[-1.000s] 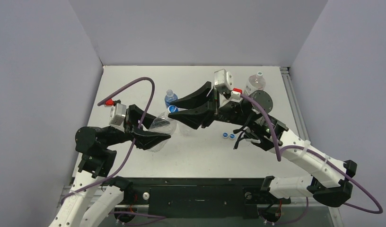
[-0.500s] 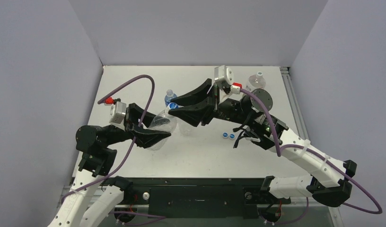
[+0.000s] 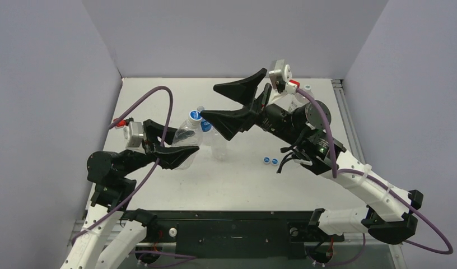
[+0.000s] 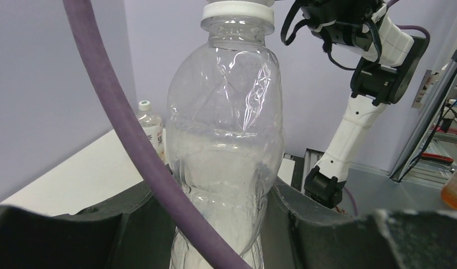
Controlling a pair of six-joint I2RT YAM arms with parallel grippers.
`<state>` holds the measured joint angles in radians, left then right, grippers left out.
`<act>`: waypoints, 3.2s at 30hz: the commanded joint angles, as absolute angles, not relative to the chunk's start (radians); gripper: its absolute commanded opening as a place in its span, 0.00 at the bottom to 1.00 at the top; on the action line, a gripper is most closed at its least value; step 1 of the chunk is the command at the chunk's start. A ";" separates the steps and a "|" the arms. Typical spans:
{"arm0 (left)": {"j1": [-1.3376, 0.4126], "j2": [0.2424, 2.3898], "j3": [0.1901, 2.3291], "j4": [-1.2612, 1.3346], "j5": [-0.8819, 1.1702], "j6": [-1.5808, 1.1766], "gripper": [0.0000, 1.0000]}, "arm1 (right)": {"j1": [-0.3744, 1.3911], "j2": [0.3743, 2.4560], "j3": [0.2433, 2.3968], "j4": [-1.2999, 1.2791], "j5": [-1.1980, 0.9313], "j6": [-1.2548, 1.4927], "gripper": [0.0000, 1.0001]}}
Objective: Unscrew the bottle caps
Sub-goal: Unscrew the bottle cap from the plastic bottle, then place the bottle cap at the center of the board.
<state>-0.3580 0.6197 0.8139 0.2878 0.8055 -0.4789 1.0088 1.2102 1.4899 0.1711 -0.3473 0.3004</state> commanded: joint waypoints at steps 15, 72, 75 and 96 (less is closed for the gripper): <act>-0.356 0.591 0.741 0.221 0.281 -0.079 0.00 | 1.285 1.478 1.883 -0.179 0.428 0.237 0.80; -0.327 0.634 0.796 0.282 0.953 -0.556 0.00 | 0.887 1.282 1.556 0.379 -0.751 0.494 0.00; -0.327 0.629 0.798 0.273 0.957 -0.534 0.00 | 0.816 1.262 1.556 0.239 -0.602 0.437 0.00; -0.328 0.556 0.773 0.259 0.916 -0.429 0.00 | 0.613 1.348 0.775 0.098 0.393 0.466 0.00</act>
<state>-0.3317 0.5617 0.7437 0.2142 0.9150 -0.4500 0.6147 1.3003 0.8211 -0.0826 0.2329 0.3901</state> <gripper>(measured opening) 0.441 0.299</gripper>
